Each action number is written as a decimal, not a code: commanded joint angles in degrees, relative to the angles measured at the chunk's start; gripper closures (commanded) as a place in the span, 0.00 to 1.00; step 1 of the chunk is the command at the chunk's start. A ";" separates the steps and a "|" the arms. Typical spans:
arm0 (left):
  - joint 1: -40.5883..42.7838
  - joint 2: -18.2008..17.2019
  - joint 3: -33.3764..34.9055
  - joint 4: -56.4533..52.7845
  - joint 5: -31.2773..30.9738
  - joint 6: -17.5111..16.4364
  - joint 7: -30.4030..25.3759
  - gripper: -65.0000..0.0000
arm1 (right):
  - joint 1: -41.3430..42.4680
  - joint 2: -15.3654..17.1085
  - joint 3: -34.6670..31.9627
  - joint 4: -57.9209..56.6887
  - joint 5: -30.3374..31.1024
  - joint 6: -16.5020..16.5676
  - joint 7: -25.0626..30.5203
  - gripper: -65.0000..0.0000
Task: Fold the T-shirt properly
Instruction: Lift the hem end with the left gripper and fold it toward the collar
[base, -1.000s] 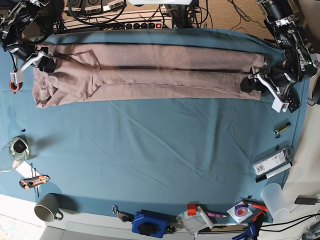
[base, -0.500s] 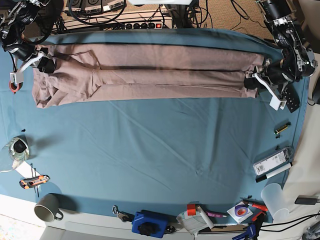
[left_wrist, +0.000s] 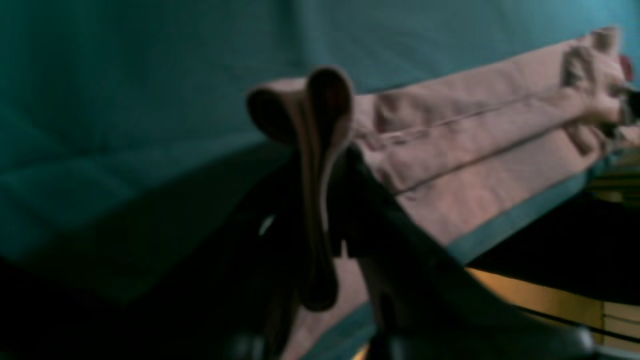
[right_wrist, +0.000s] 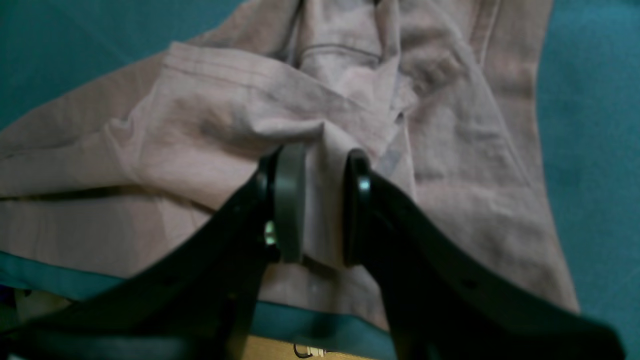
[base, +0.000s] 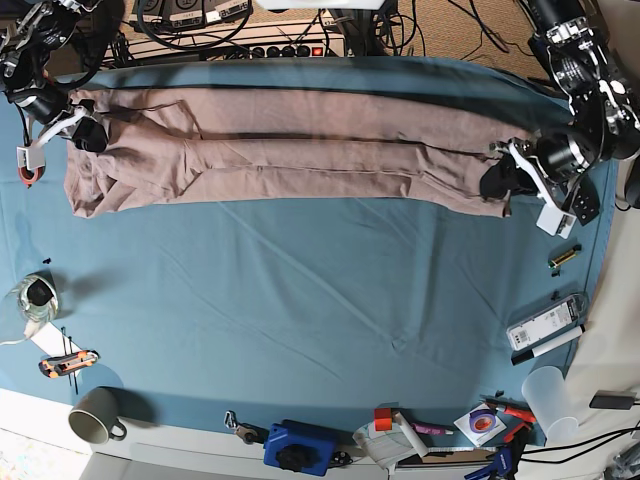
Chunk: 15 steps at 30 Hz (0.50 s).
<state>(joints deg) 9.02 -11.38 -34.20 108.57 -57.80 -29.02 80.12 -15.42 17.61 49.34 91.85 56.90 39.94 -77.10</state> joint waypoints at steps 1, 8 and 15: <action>0.76 0.31 -0.07 1.90 -3.15 -1.22 -0.12 1.00 | 0.22 1.31 0.44 0.94 1.11 0.06 1.31 0.79; 4.68 6.84 1.53 11.26 -6.88 -2.86 -1.75 1.00 | 0.22 1.29 0.44 0.94 1.09 0.06 2.27 0.79; 4.63 8.85 17.38 12.76 3.65 -3.78 -5.77 1.00 | 0.22 1.29 0.44 0.94 1.11 0.06 2.34 0.79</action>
<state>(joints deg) 14.09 -2.55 -16.64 120.36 -52.42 -32.73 75.79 -15.40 17.61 49.34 91.85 56.88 39.94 -76.05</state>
